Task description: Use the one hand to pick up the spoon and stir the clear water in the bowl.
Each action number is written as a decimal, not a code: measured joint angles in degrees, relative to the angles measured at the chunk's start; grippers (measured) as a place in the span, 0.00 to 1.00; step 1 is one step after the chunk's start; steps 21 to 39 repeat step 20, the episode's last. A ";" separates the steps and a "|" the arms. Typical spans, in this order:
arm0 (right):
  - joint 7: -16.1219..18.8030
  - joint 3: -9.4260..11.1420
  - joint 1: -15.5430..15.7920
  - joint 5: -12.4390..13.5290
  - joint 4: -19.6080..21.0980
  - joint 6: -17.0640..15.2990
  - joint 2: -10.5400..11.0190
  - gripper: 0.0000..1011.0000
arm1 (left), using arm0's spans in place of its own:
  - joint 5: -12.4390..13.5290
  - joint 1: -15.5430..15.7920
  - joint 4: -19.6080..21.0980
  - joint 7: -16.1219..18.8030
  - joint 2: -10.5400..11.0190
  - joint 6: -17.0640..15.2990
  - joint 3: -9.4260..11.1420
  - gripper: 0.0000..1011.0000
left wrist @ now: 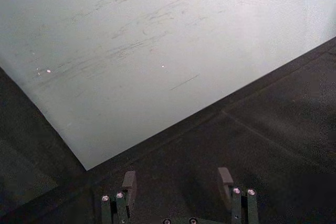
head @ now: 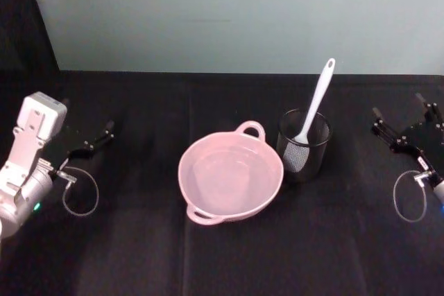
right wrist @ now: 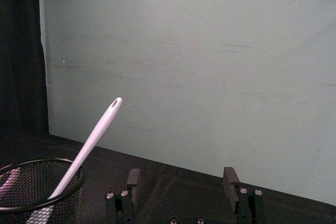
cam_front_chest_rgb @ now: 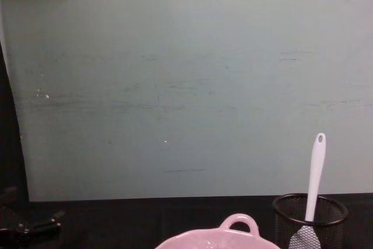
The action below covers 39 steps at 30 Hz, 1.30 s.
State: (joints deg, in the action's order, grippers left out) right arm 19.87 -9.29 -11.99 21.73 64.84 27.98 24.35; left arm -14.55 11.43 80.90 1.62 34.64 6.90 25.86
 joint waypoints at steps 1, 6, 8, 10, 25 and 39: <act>-0.03 -0.02 0.02 -0.05 0.03 0.00 0.02 0.99 | 0.00 0.00 0.00 0.00 0.00 0.00 0.00 1.00; -0.20 -0.08 0.06 -0.18 0.12 -0.01 0.09 0.99 | 0.00 0.00 0.00 0.00 0.00 0.00 0.00 1.00; -0.24 -0.09 0.07 -0.21 0.13 -0.01 0.11 0.99 | 0.00 0.00 0.00 0.00 0.00 0.00 0.00 1.00; -0.27 -0.10 0.08 -0.27 0.16 -0.02 0.12 0.99 | 0.00 0.00 0.00 0.00 0.00 0.00 0.00 1.00; -0.33 -0.16 0.14 -0.35 0.22 -0.05 0.18 0.99 | 0.00 0.00 0.00 0.00 0.00 0.00 0.00 1.00; -0.33 -0.16 0.14 -0.35 0.22 -0.05 0.18 0.99 | 0.00 0.00 0.00 0.00 0.00 0.00 0.00 1.00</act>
